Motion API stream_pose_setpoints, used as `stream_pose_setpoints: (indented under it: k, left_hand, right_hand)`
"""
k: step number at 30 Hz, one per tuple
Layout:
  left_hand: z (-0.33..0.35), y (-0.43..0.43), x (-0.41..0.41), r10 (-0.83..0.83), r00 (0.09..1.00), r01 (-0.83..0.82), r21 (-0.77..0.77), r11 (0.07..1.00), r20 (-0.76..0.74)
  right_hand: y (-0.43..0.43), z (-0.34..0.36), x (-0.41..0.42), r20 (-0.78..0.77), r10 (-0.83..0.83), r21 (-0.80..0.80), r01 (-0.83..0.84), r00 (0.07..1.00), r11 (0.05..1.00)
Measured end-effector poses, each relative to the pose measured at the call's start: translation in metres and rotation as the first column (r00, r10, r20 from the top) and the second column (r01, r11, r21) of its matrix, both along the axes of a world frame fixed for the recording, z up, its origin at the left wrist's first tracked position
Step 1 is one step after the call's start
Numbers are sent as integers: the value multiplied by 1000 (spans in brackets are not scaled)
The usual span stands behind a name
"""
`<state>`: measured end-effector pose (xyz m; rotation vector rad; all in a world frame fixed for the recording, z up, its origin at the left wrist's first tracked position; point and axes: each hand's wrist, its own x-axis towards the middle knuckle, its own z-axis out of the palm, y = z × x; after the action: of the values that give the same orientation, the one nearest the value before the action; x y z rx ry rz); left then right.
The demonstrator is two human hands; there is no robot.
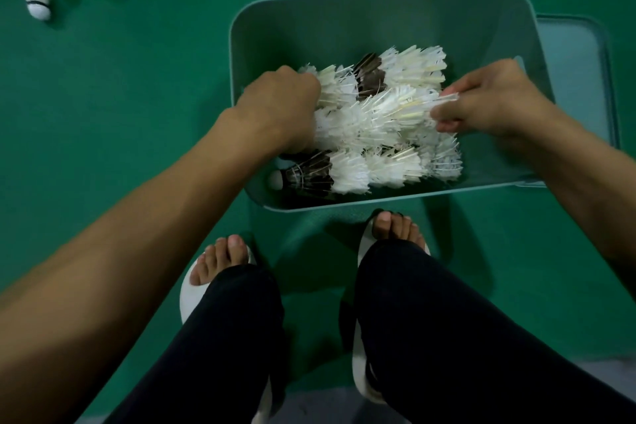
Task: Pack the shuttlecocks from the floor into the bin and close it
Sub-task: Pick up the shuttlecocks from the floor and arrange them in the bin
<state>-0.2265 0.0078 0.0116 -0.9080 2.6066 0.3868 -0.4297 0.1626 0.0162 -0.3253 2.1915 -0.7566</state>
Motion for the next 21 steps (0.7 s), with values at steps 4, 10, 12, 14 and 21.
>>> stream_pose_setpoints:
  k: [4, 10, 12, 14, 21]
  left_hand:
    - [3, 3, 2, -67, 998, 63, -190, 980, -16]
    - [-3, 8, 5, -43, 997, 56, -224, 973, 64]
    - [0, 9, 4, -54, 997, 65, -198, 978, 60]
    - [3, 9, 4, -53, 997, 62, -175, 983, 53]
    - [22, 6, 6, -25, 999, 22, -119, 993, -29]
  right_hand:
    - [-2, 0, 5, 56, -49, -41, 51, 997, 998]
    - [-5, -12, 10, -174, 231, 80, -220, 957, 972]
    - [-9, -10, 7, -296, 332, 171, -292, 896, 941]
    - [-11, -9, 7, -372, 397, 229, -332, 839, 915]
    - [-9, 2, 11, -452, 467, 322, -349, 760, 880]
